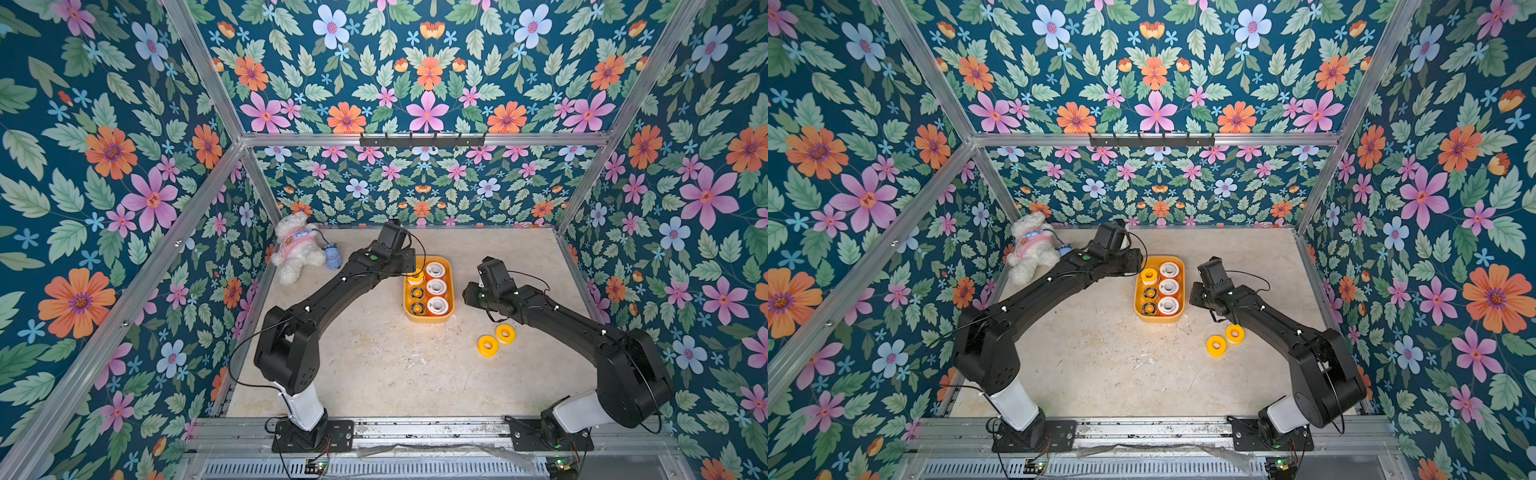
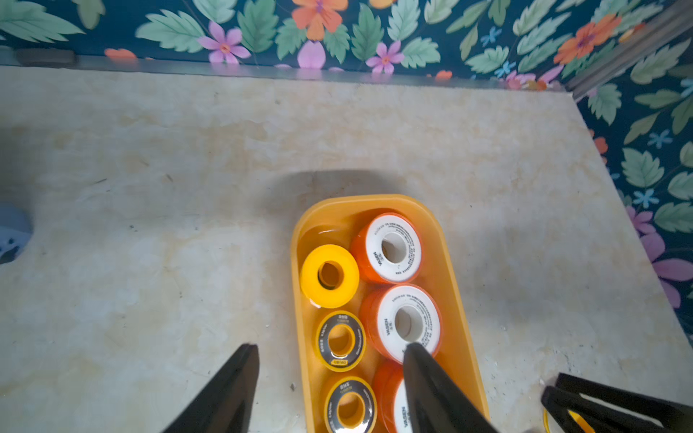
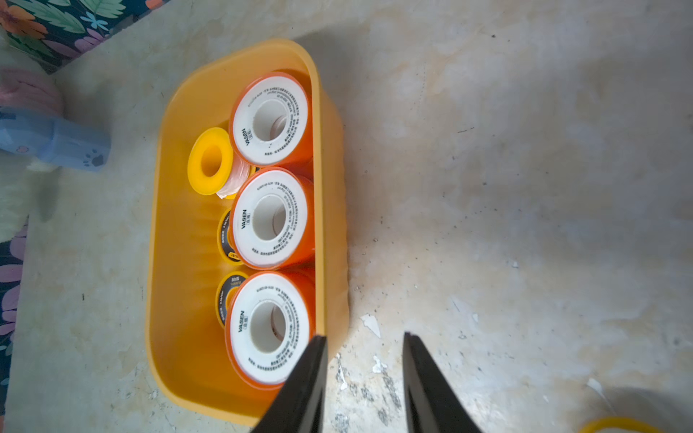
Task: Put the sealing tape into the storage box
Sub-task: Pick up the sealing tape at the center of the board.
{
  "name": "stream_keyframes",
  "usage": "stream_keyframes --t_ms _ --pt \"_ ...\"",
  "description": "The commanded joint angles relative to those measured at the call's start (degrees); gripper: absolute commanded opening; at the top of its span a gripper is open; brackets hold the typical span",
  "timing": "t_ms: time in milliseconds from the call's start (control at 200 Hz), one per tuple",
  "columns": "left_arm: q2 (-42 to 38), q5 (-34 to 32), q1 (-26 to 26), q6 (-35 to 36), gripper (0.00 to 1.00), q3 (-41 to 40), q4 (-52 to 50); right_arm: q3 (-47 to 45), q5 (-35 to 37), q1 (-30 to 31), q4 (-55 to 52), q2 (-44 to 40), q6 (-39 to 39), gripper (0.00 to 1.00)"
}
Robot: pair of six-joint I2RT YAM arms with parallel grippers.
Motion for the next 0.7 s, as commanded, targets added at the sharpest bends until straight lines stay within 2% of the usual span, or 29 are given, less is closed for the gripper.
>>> stream_keyframes --t_ms 0,230,500,695 --pt "-5.5 -2.8 0.9 -2.2 0.67 -5.2 3.4 -2.2 3.1 0.0 -2.7 -2.7 0.3 0.40" --pt "-16.0 -5.0 2.3 -5.0 0.67 -17.4 4.4 -9.9 3.0 0.0 -7.3 -9.4 1.6 0.47" --pt "-21.3 -5.6 2.4 -7.2 0.66 -23.9 4.4 -16.1 3.0 0.5 -10.2 -15.3 3.4 0.55" --pt "-21.0 -5.2 2.4 -7.2 0.66 -24.6 3.2 -16.9 2.8 1.0 -12.1 -15.5 2.8 0.74"
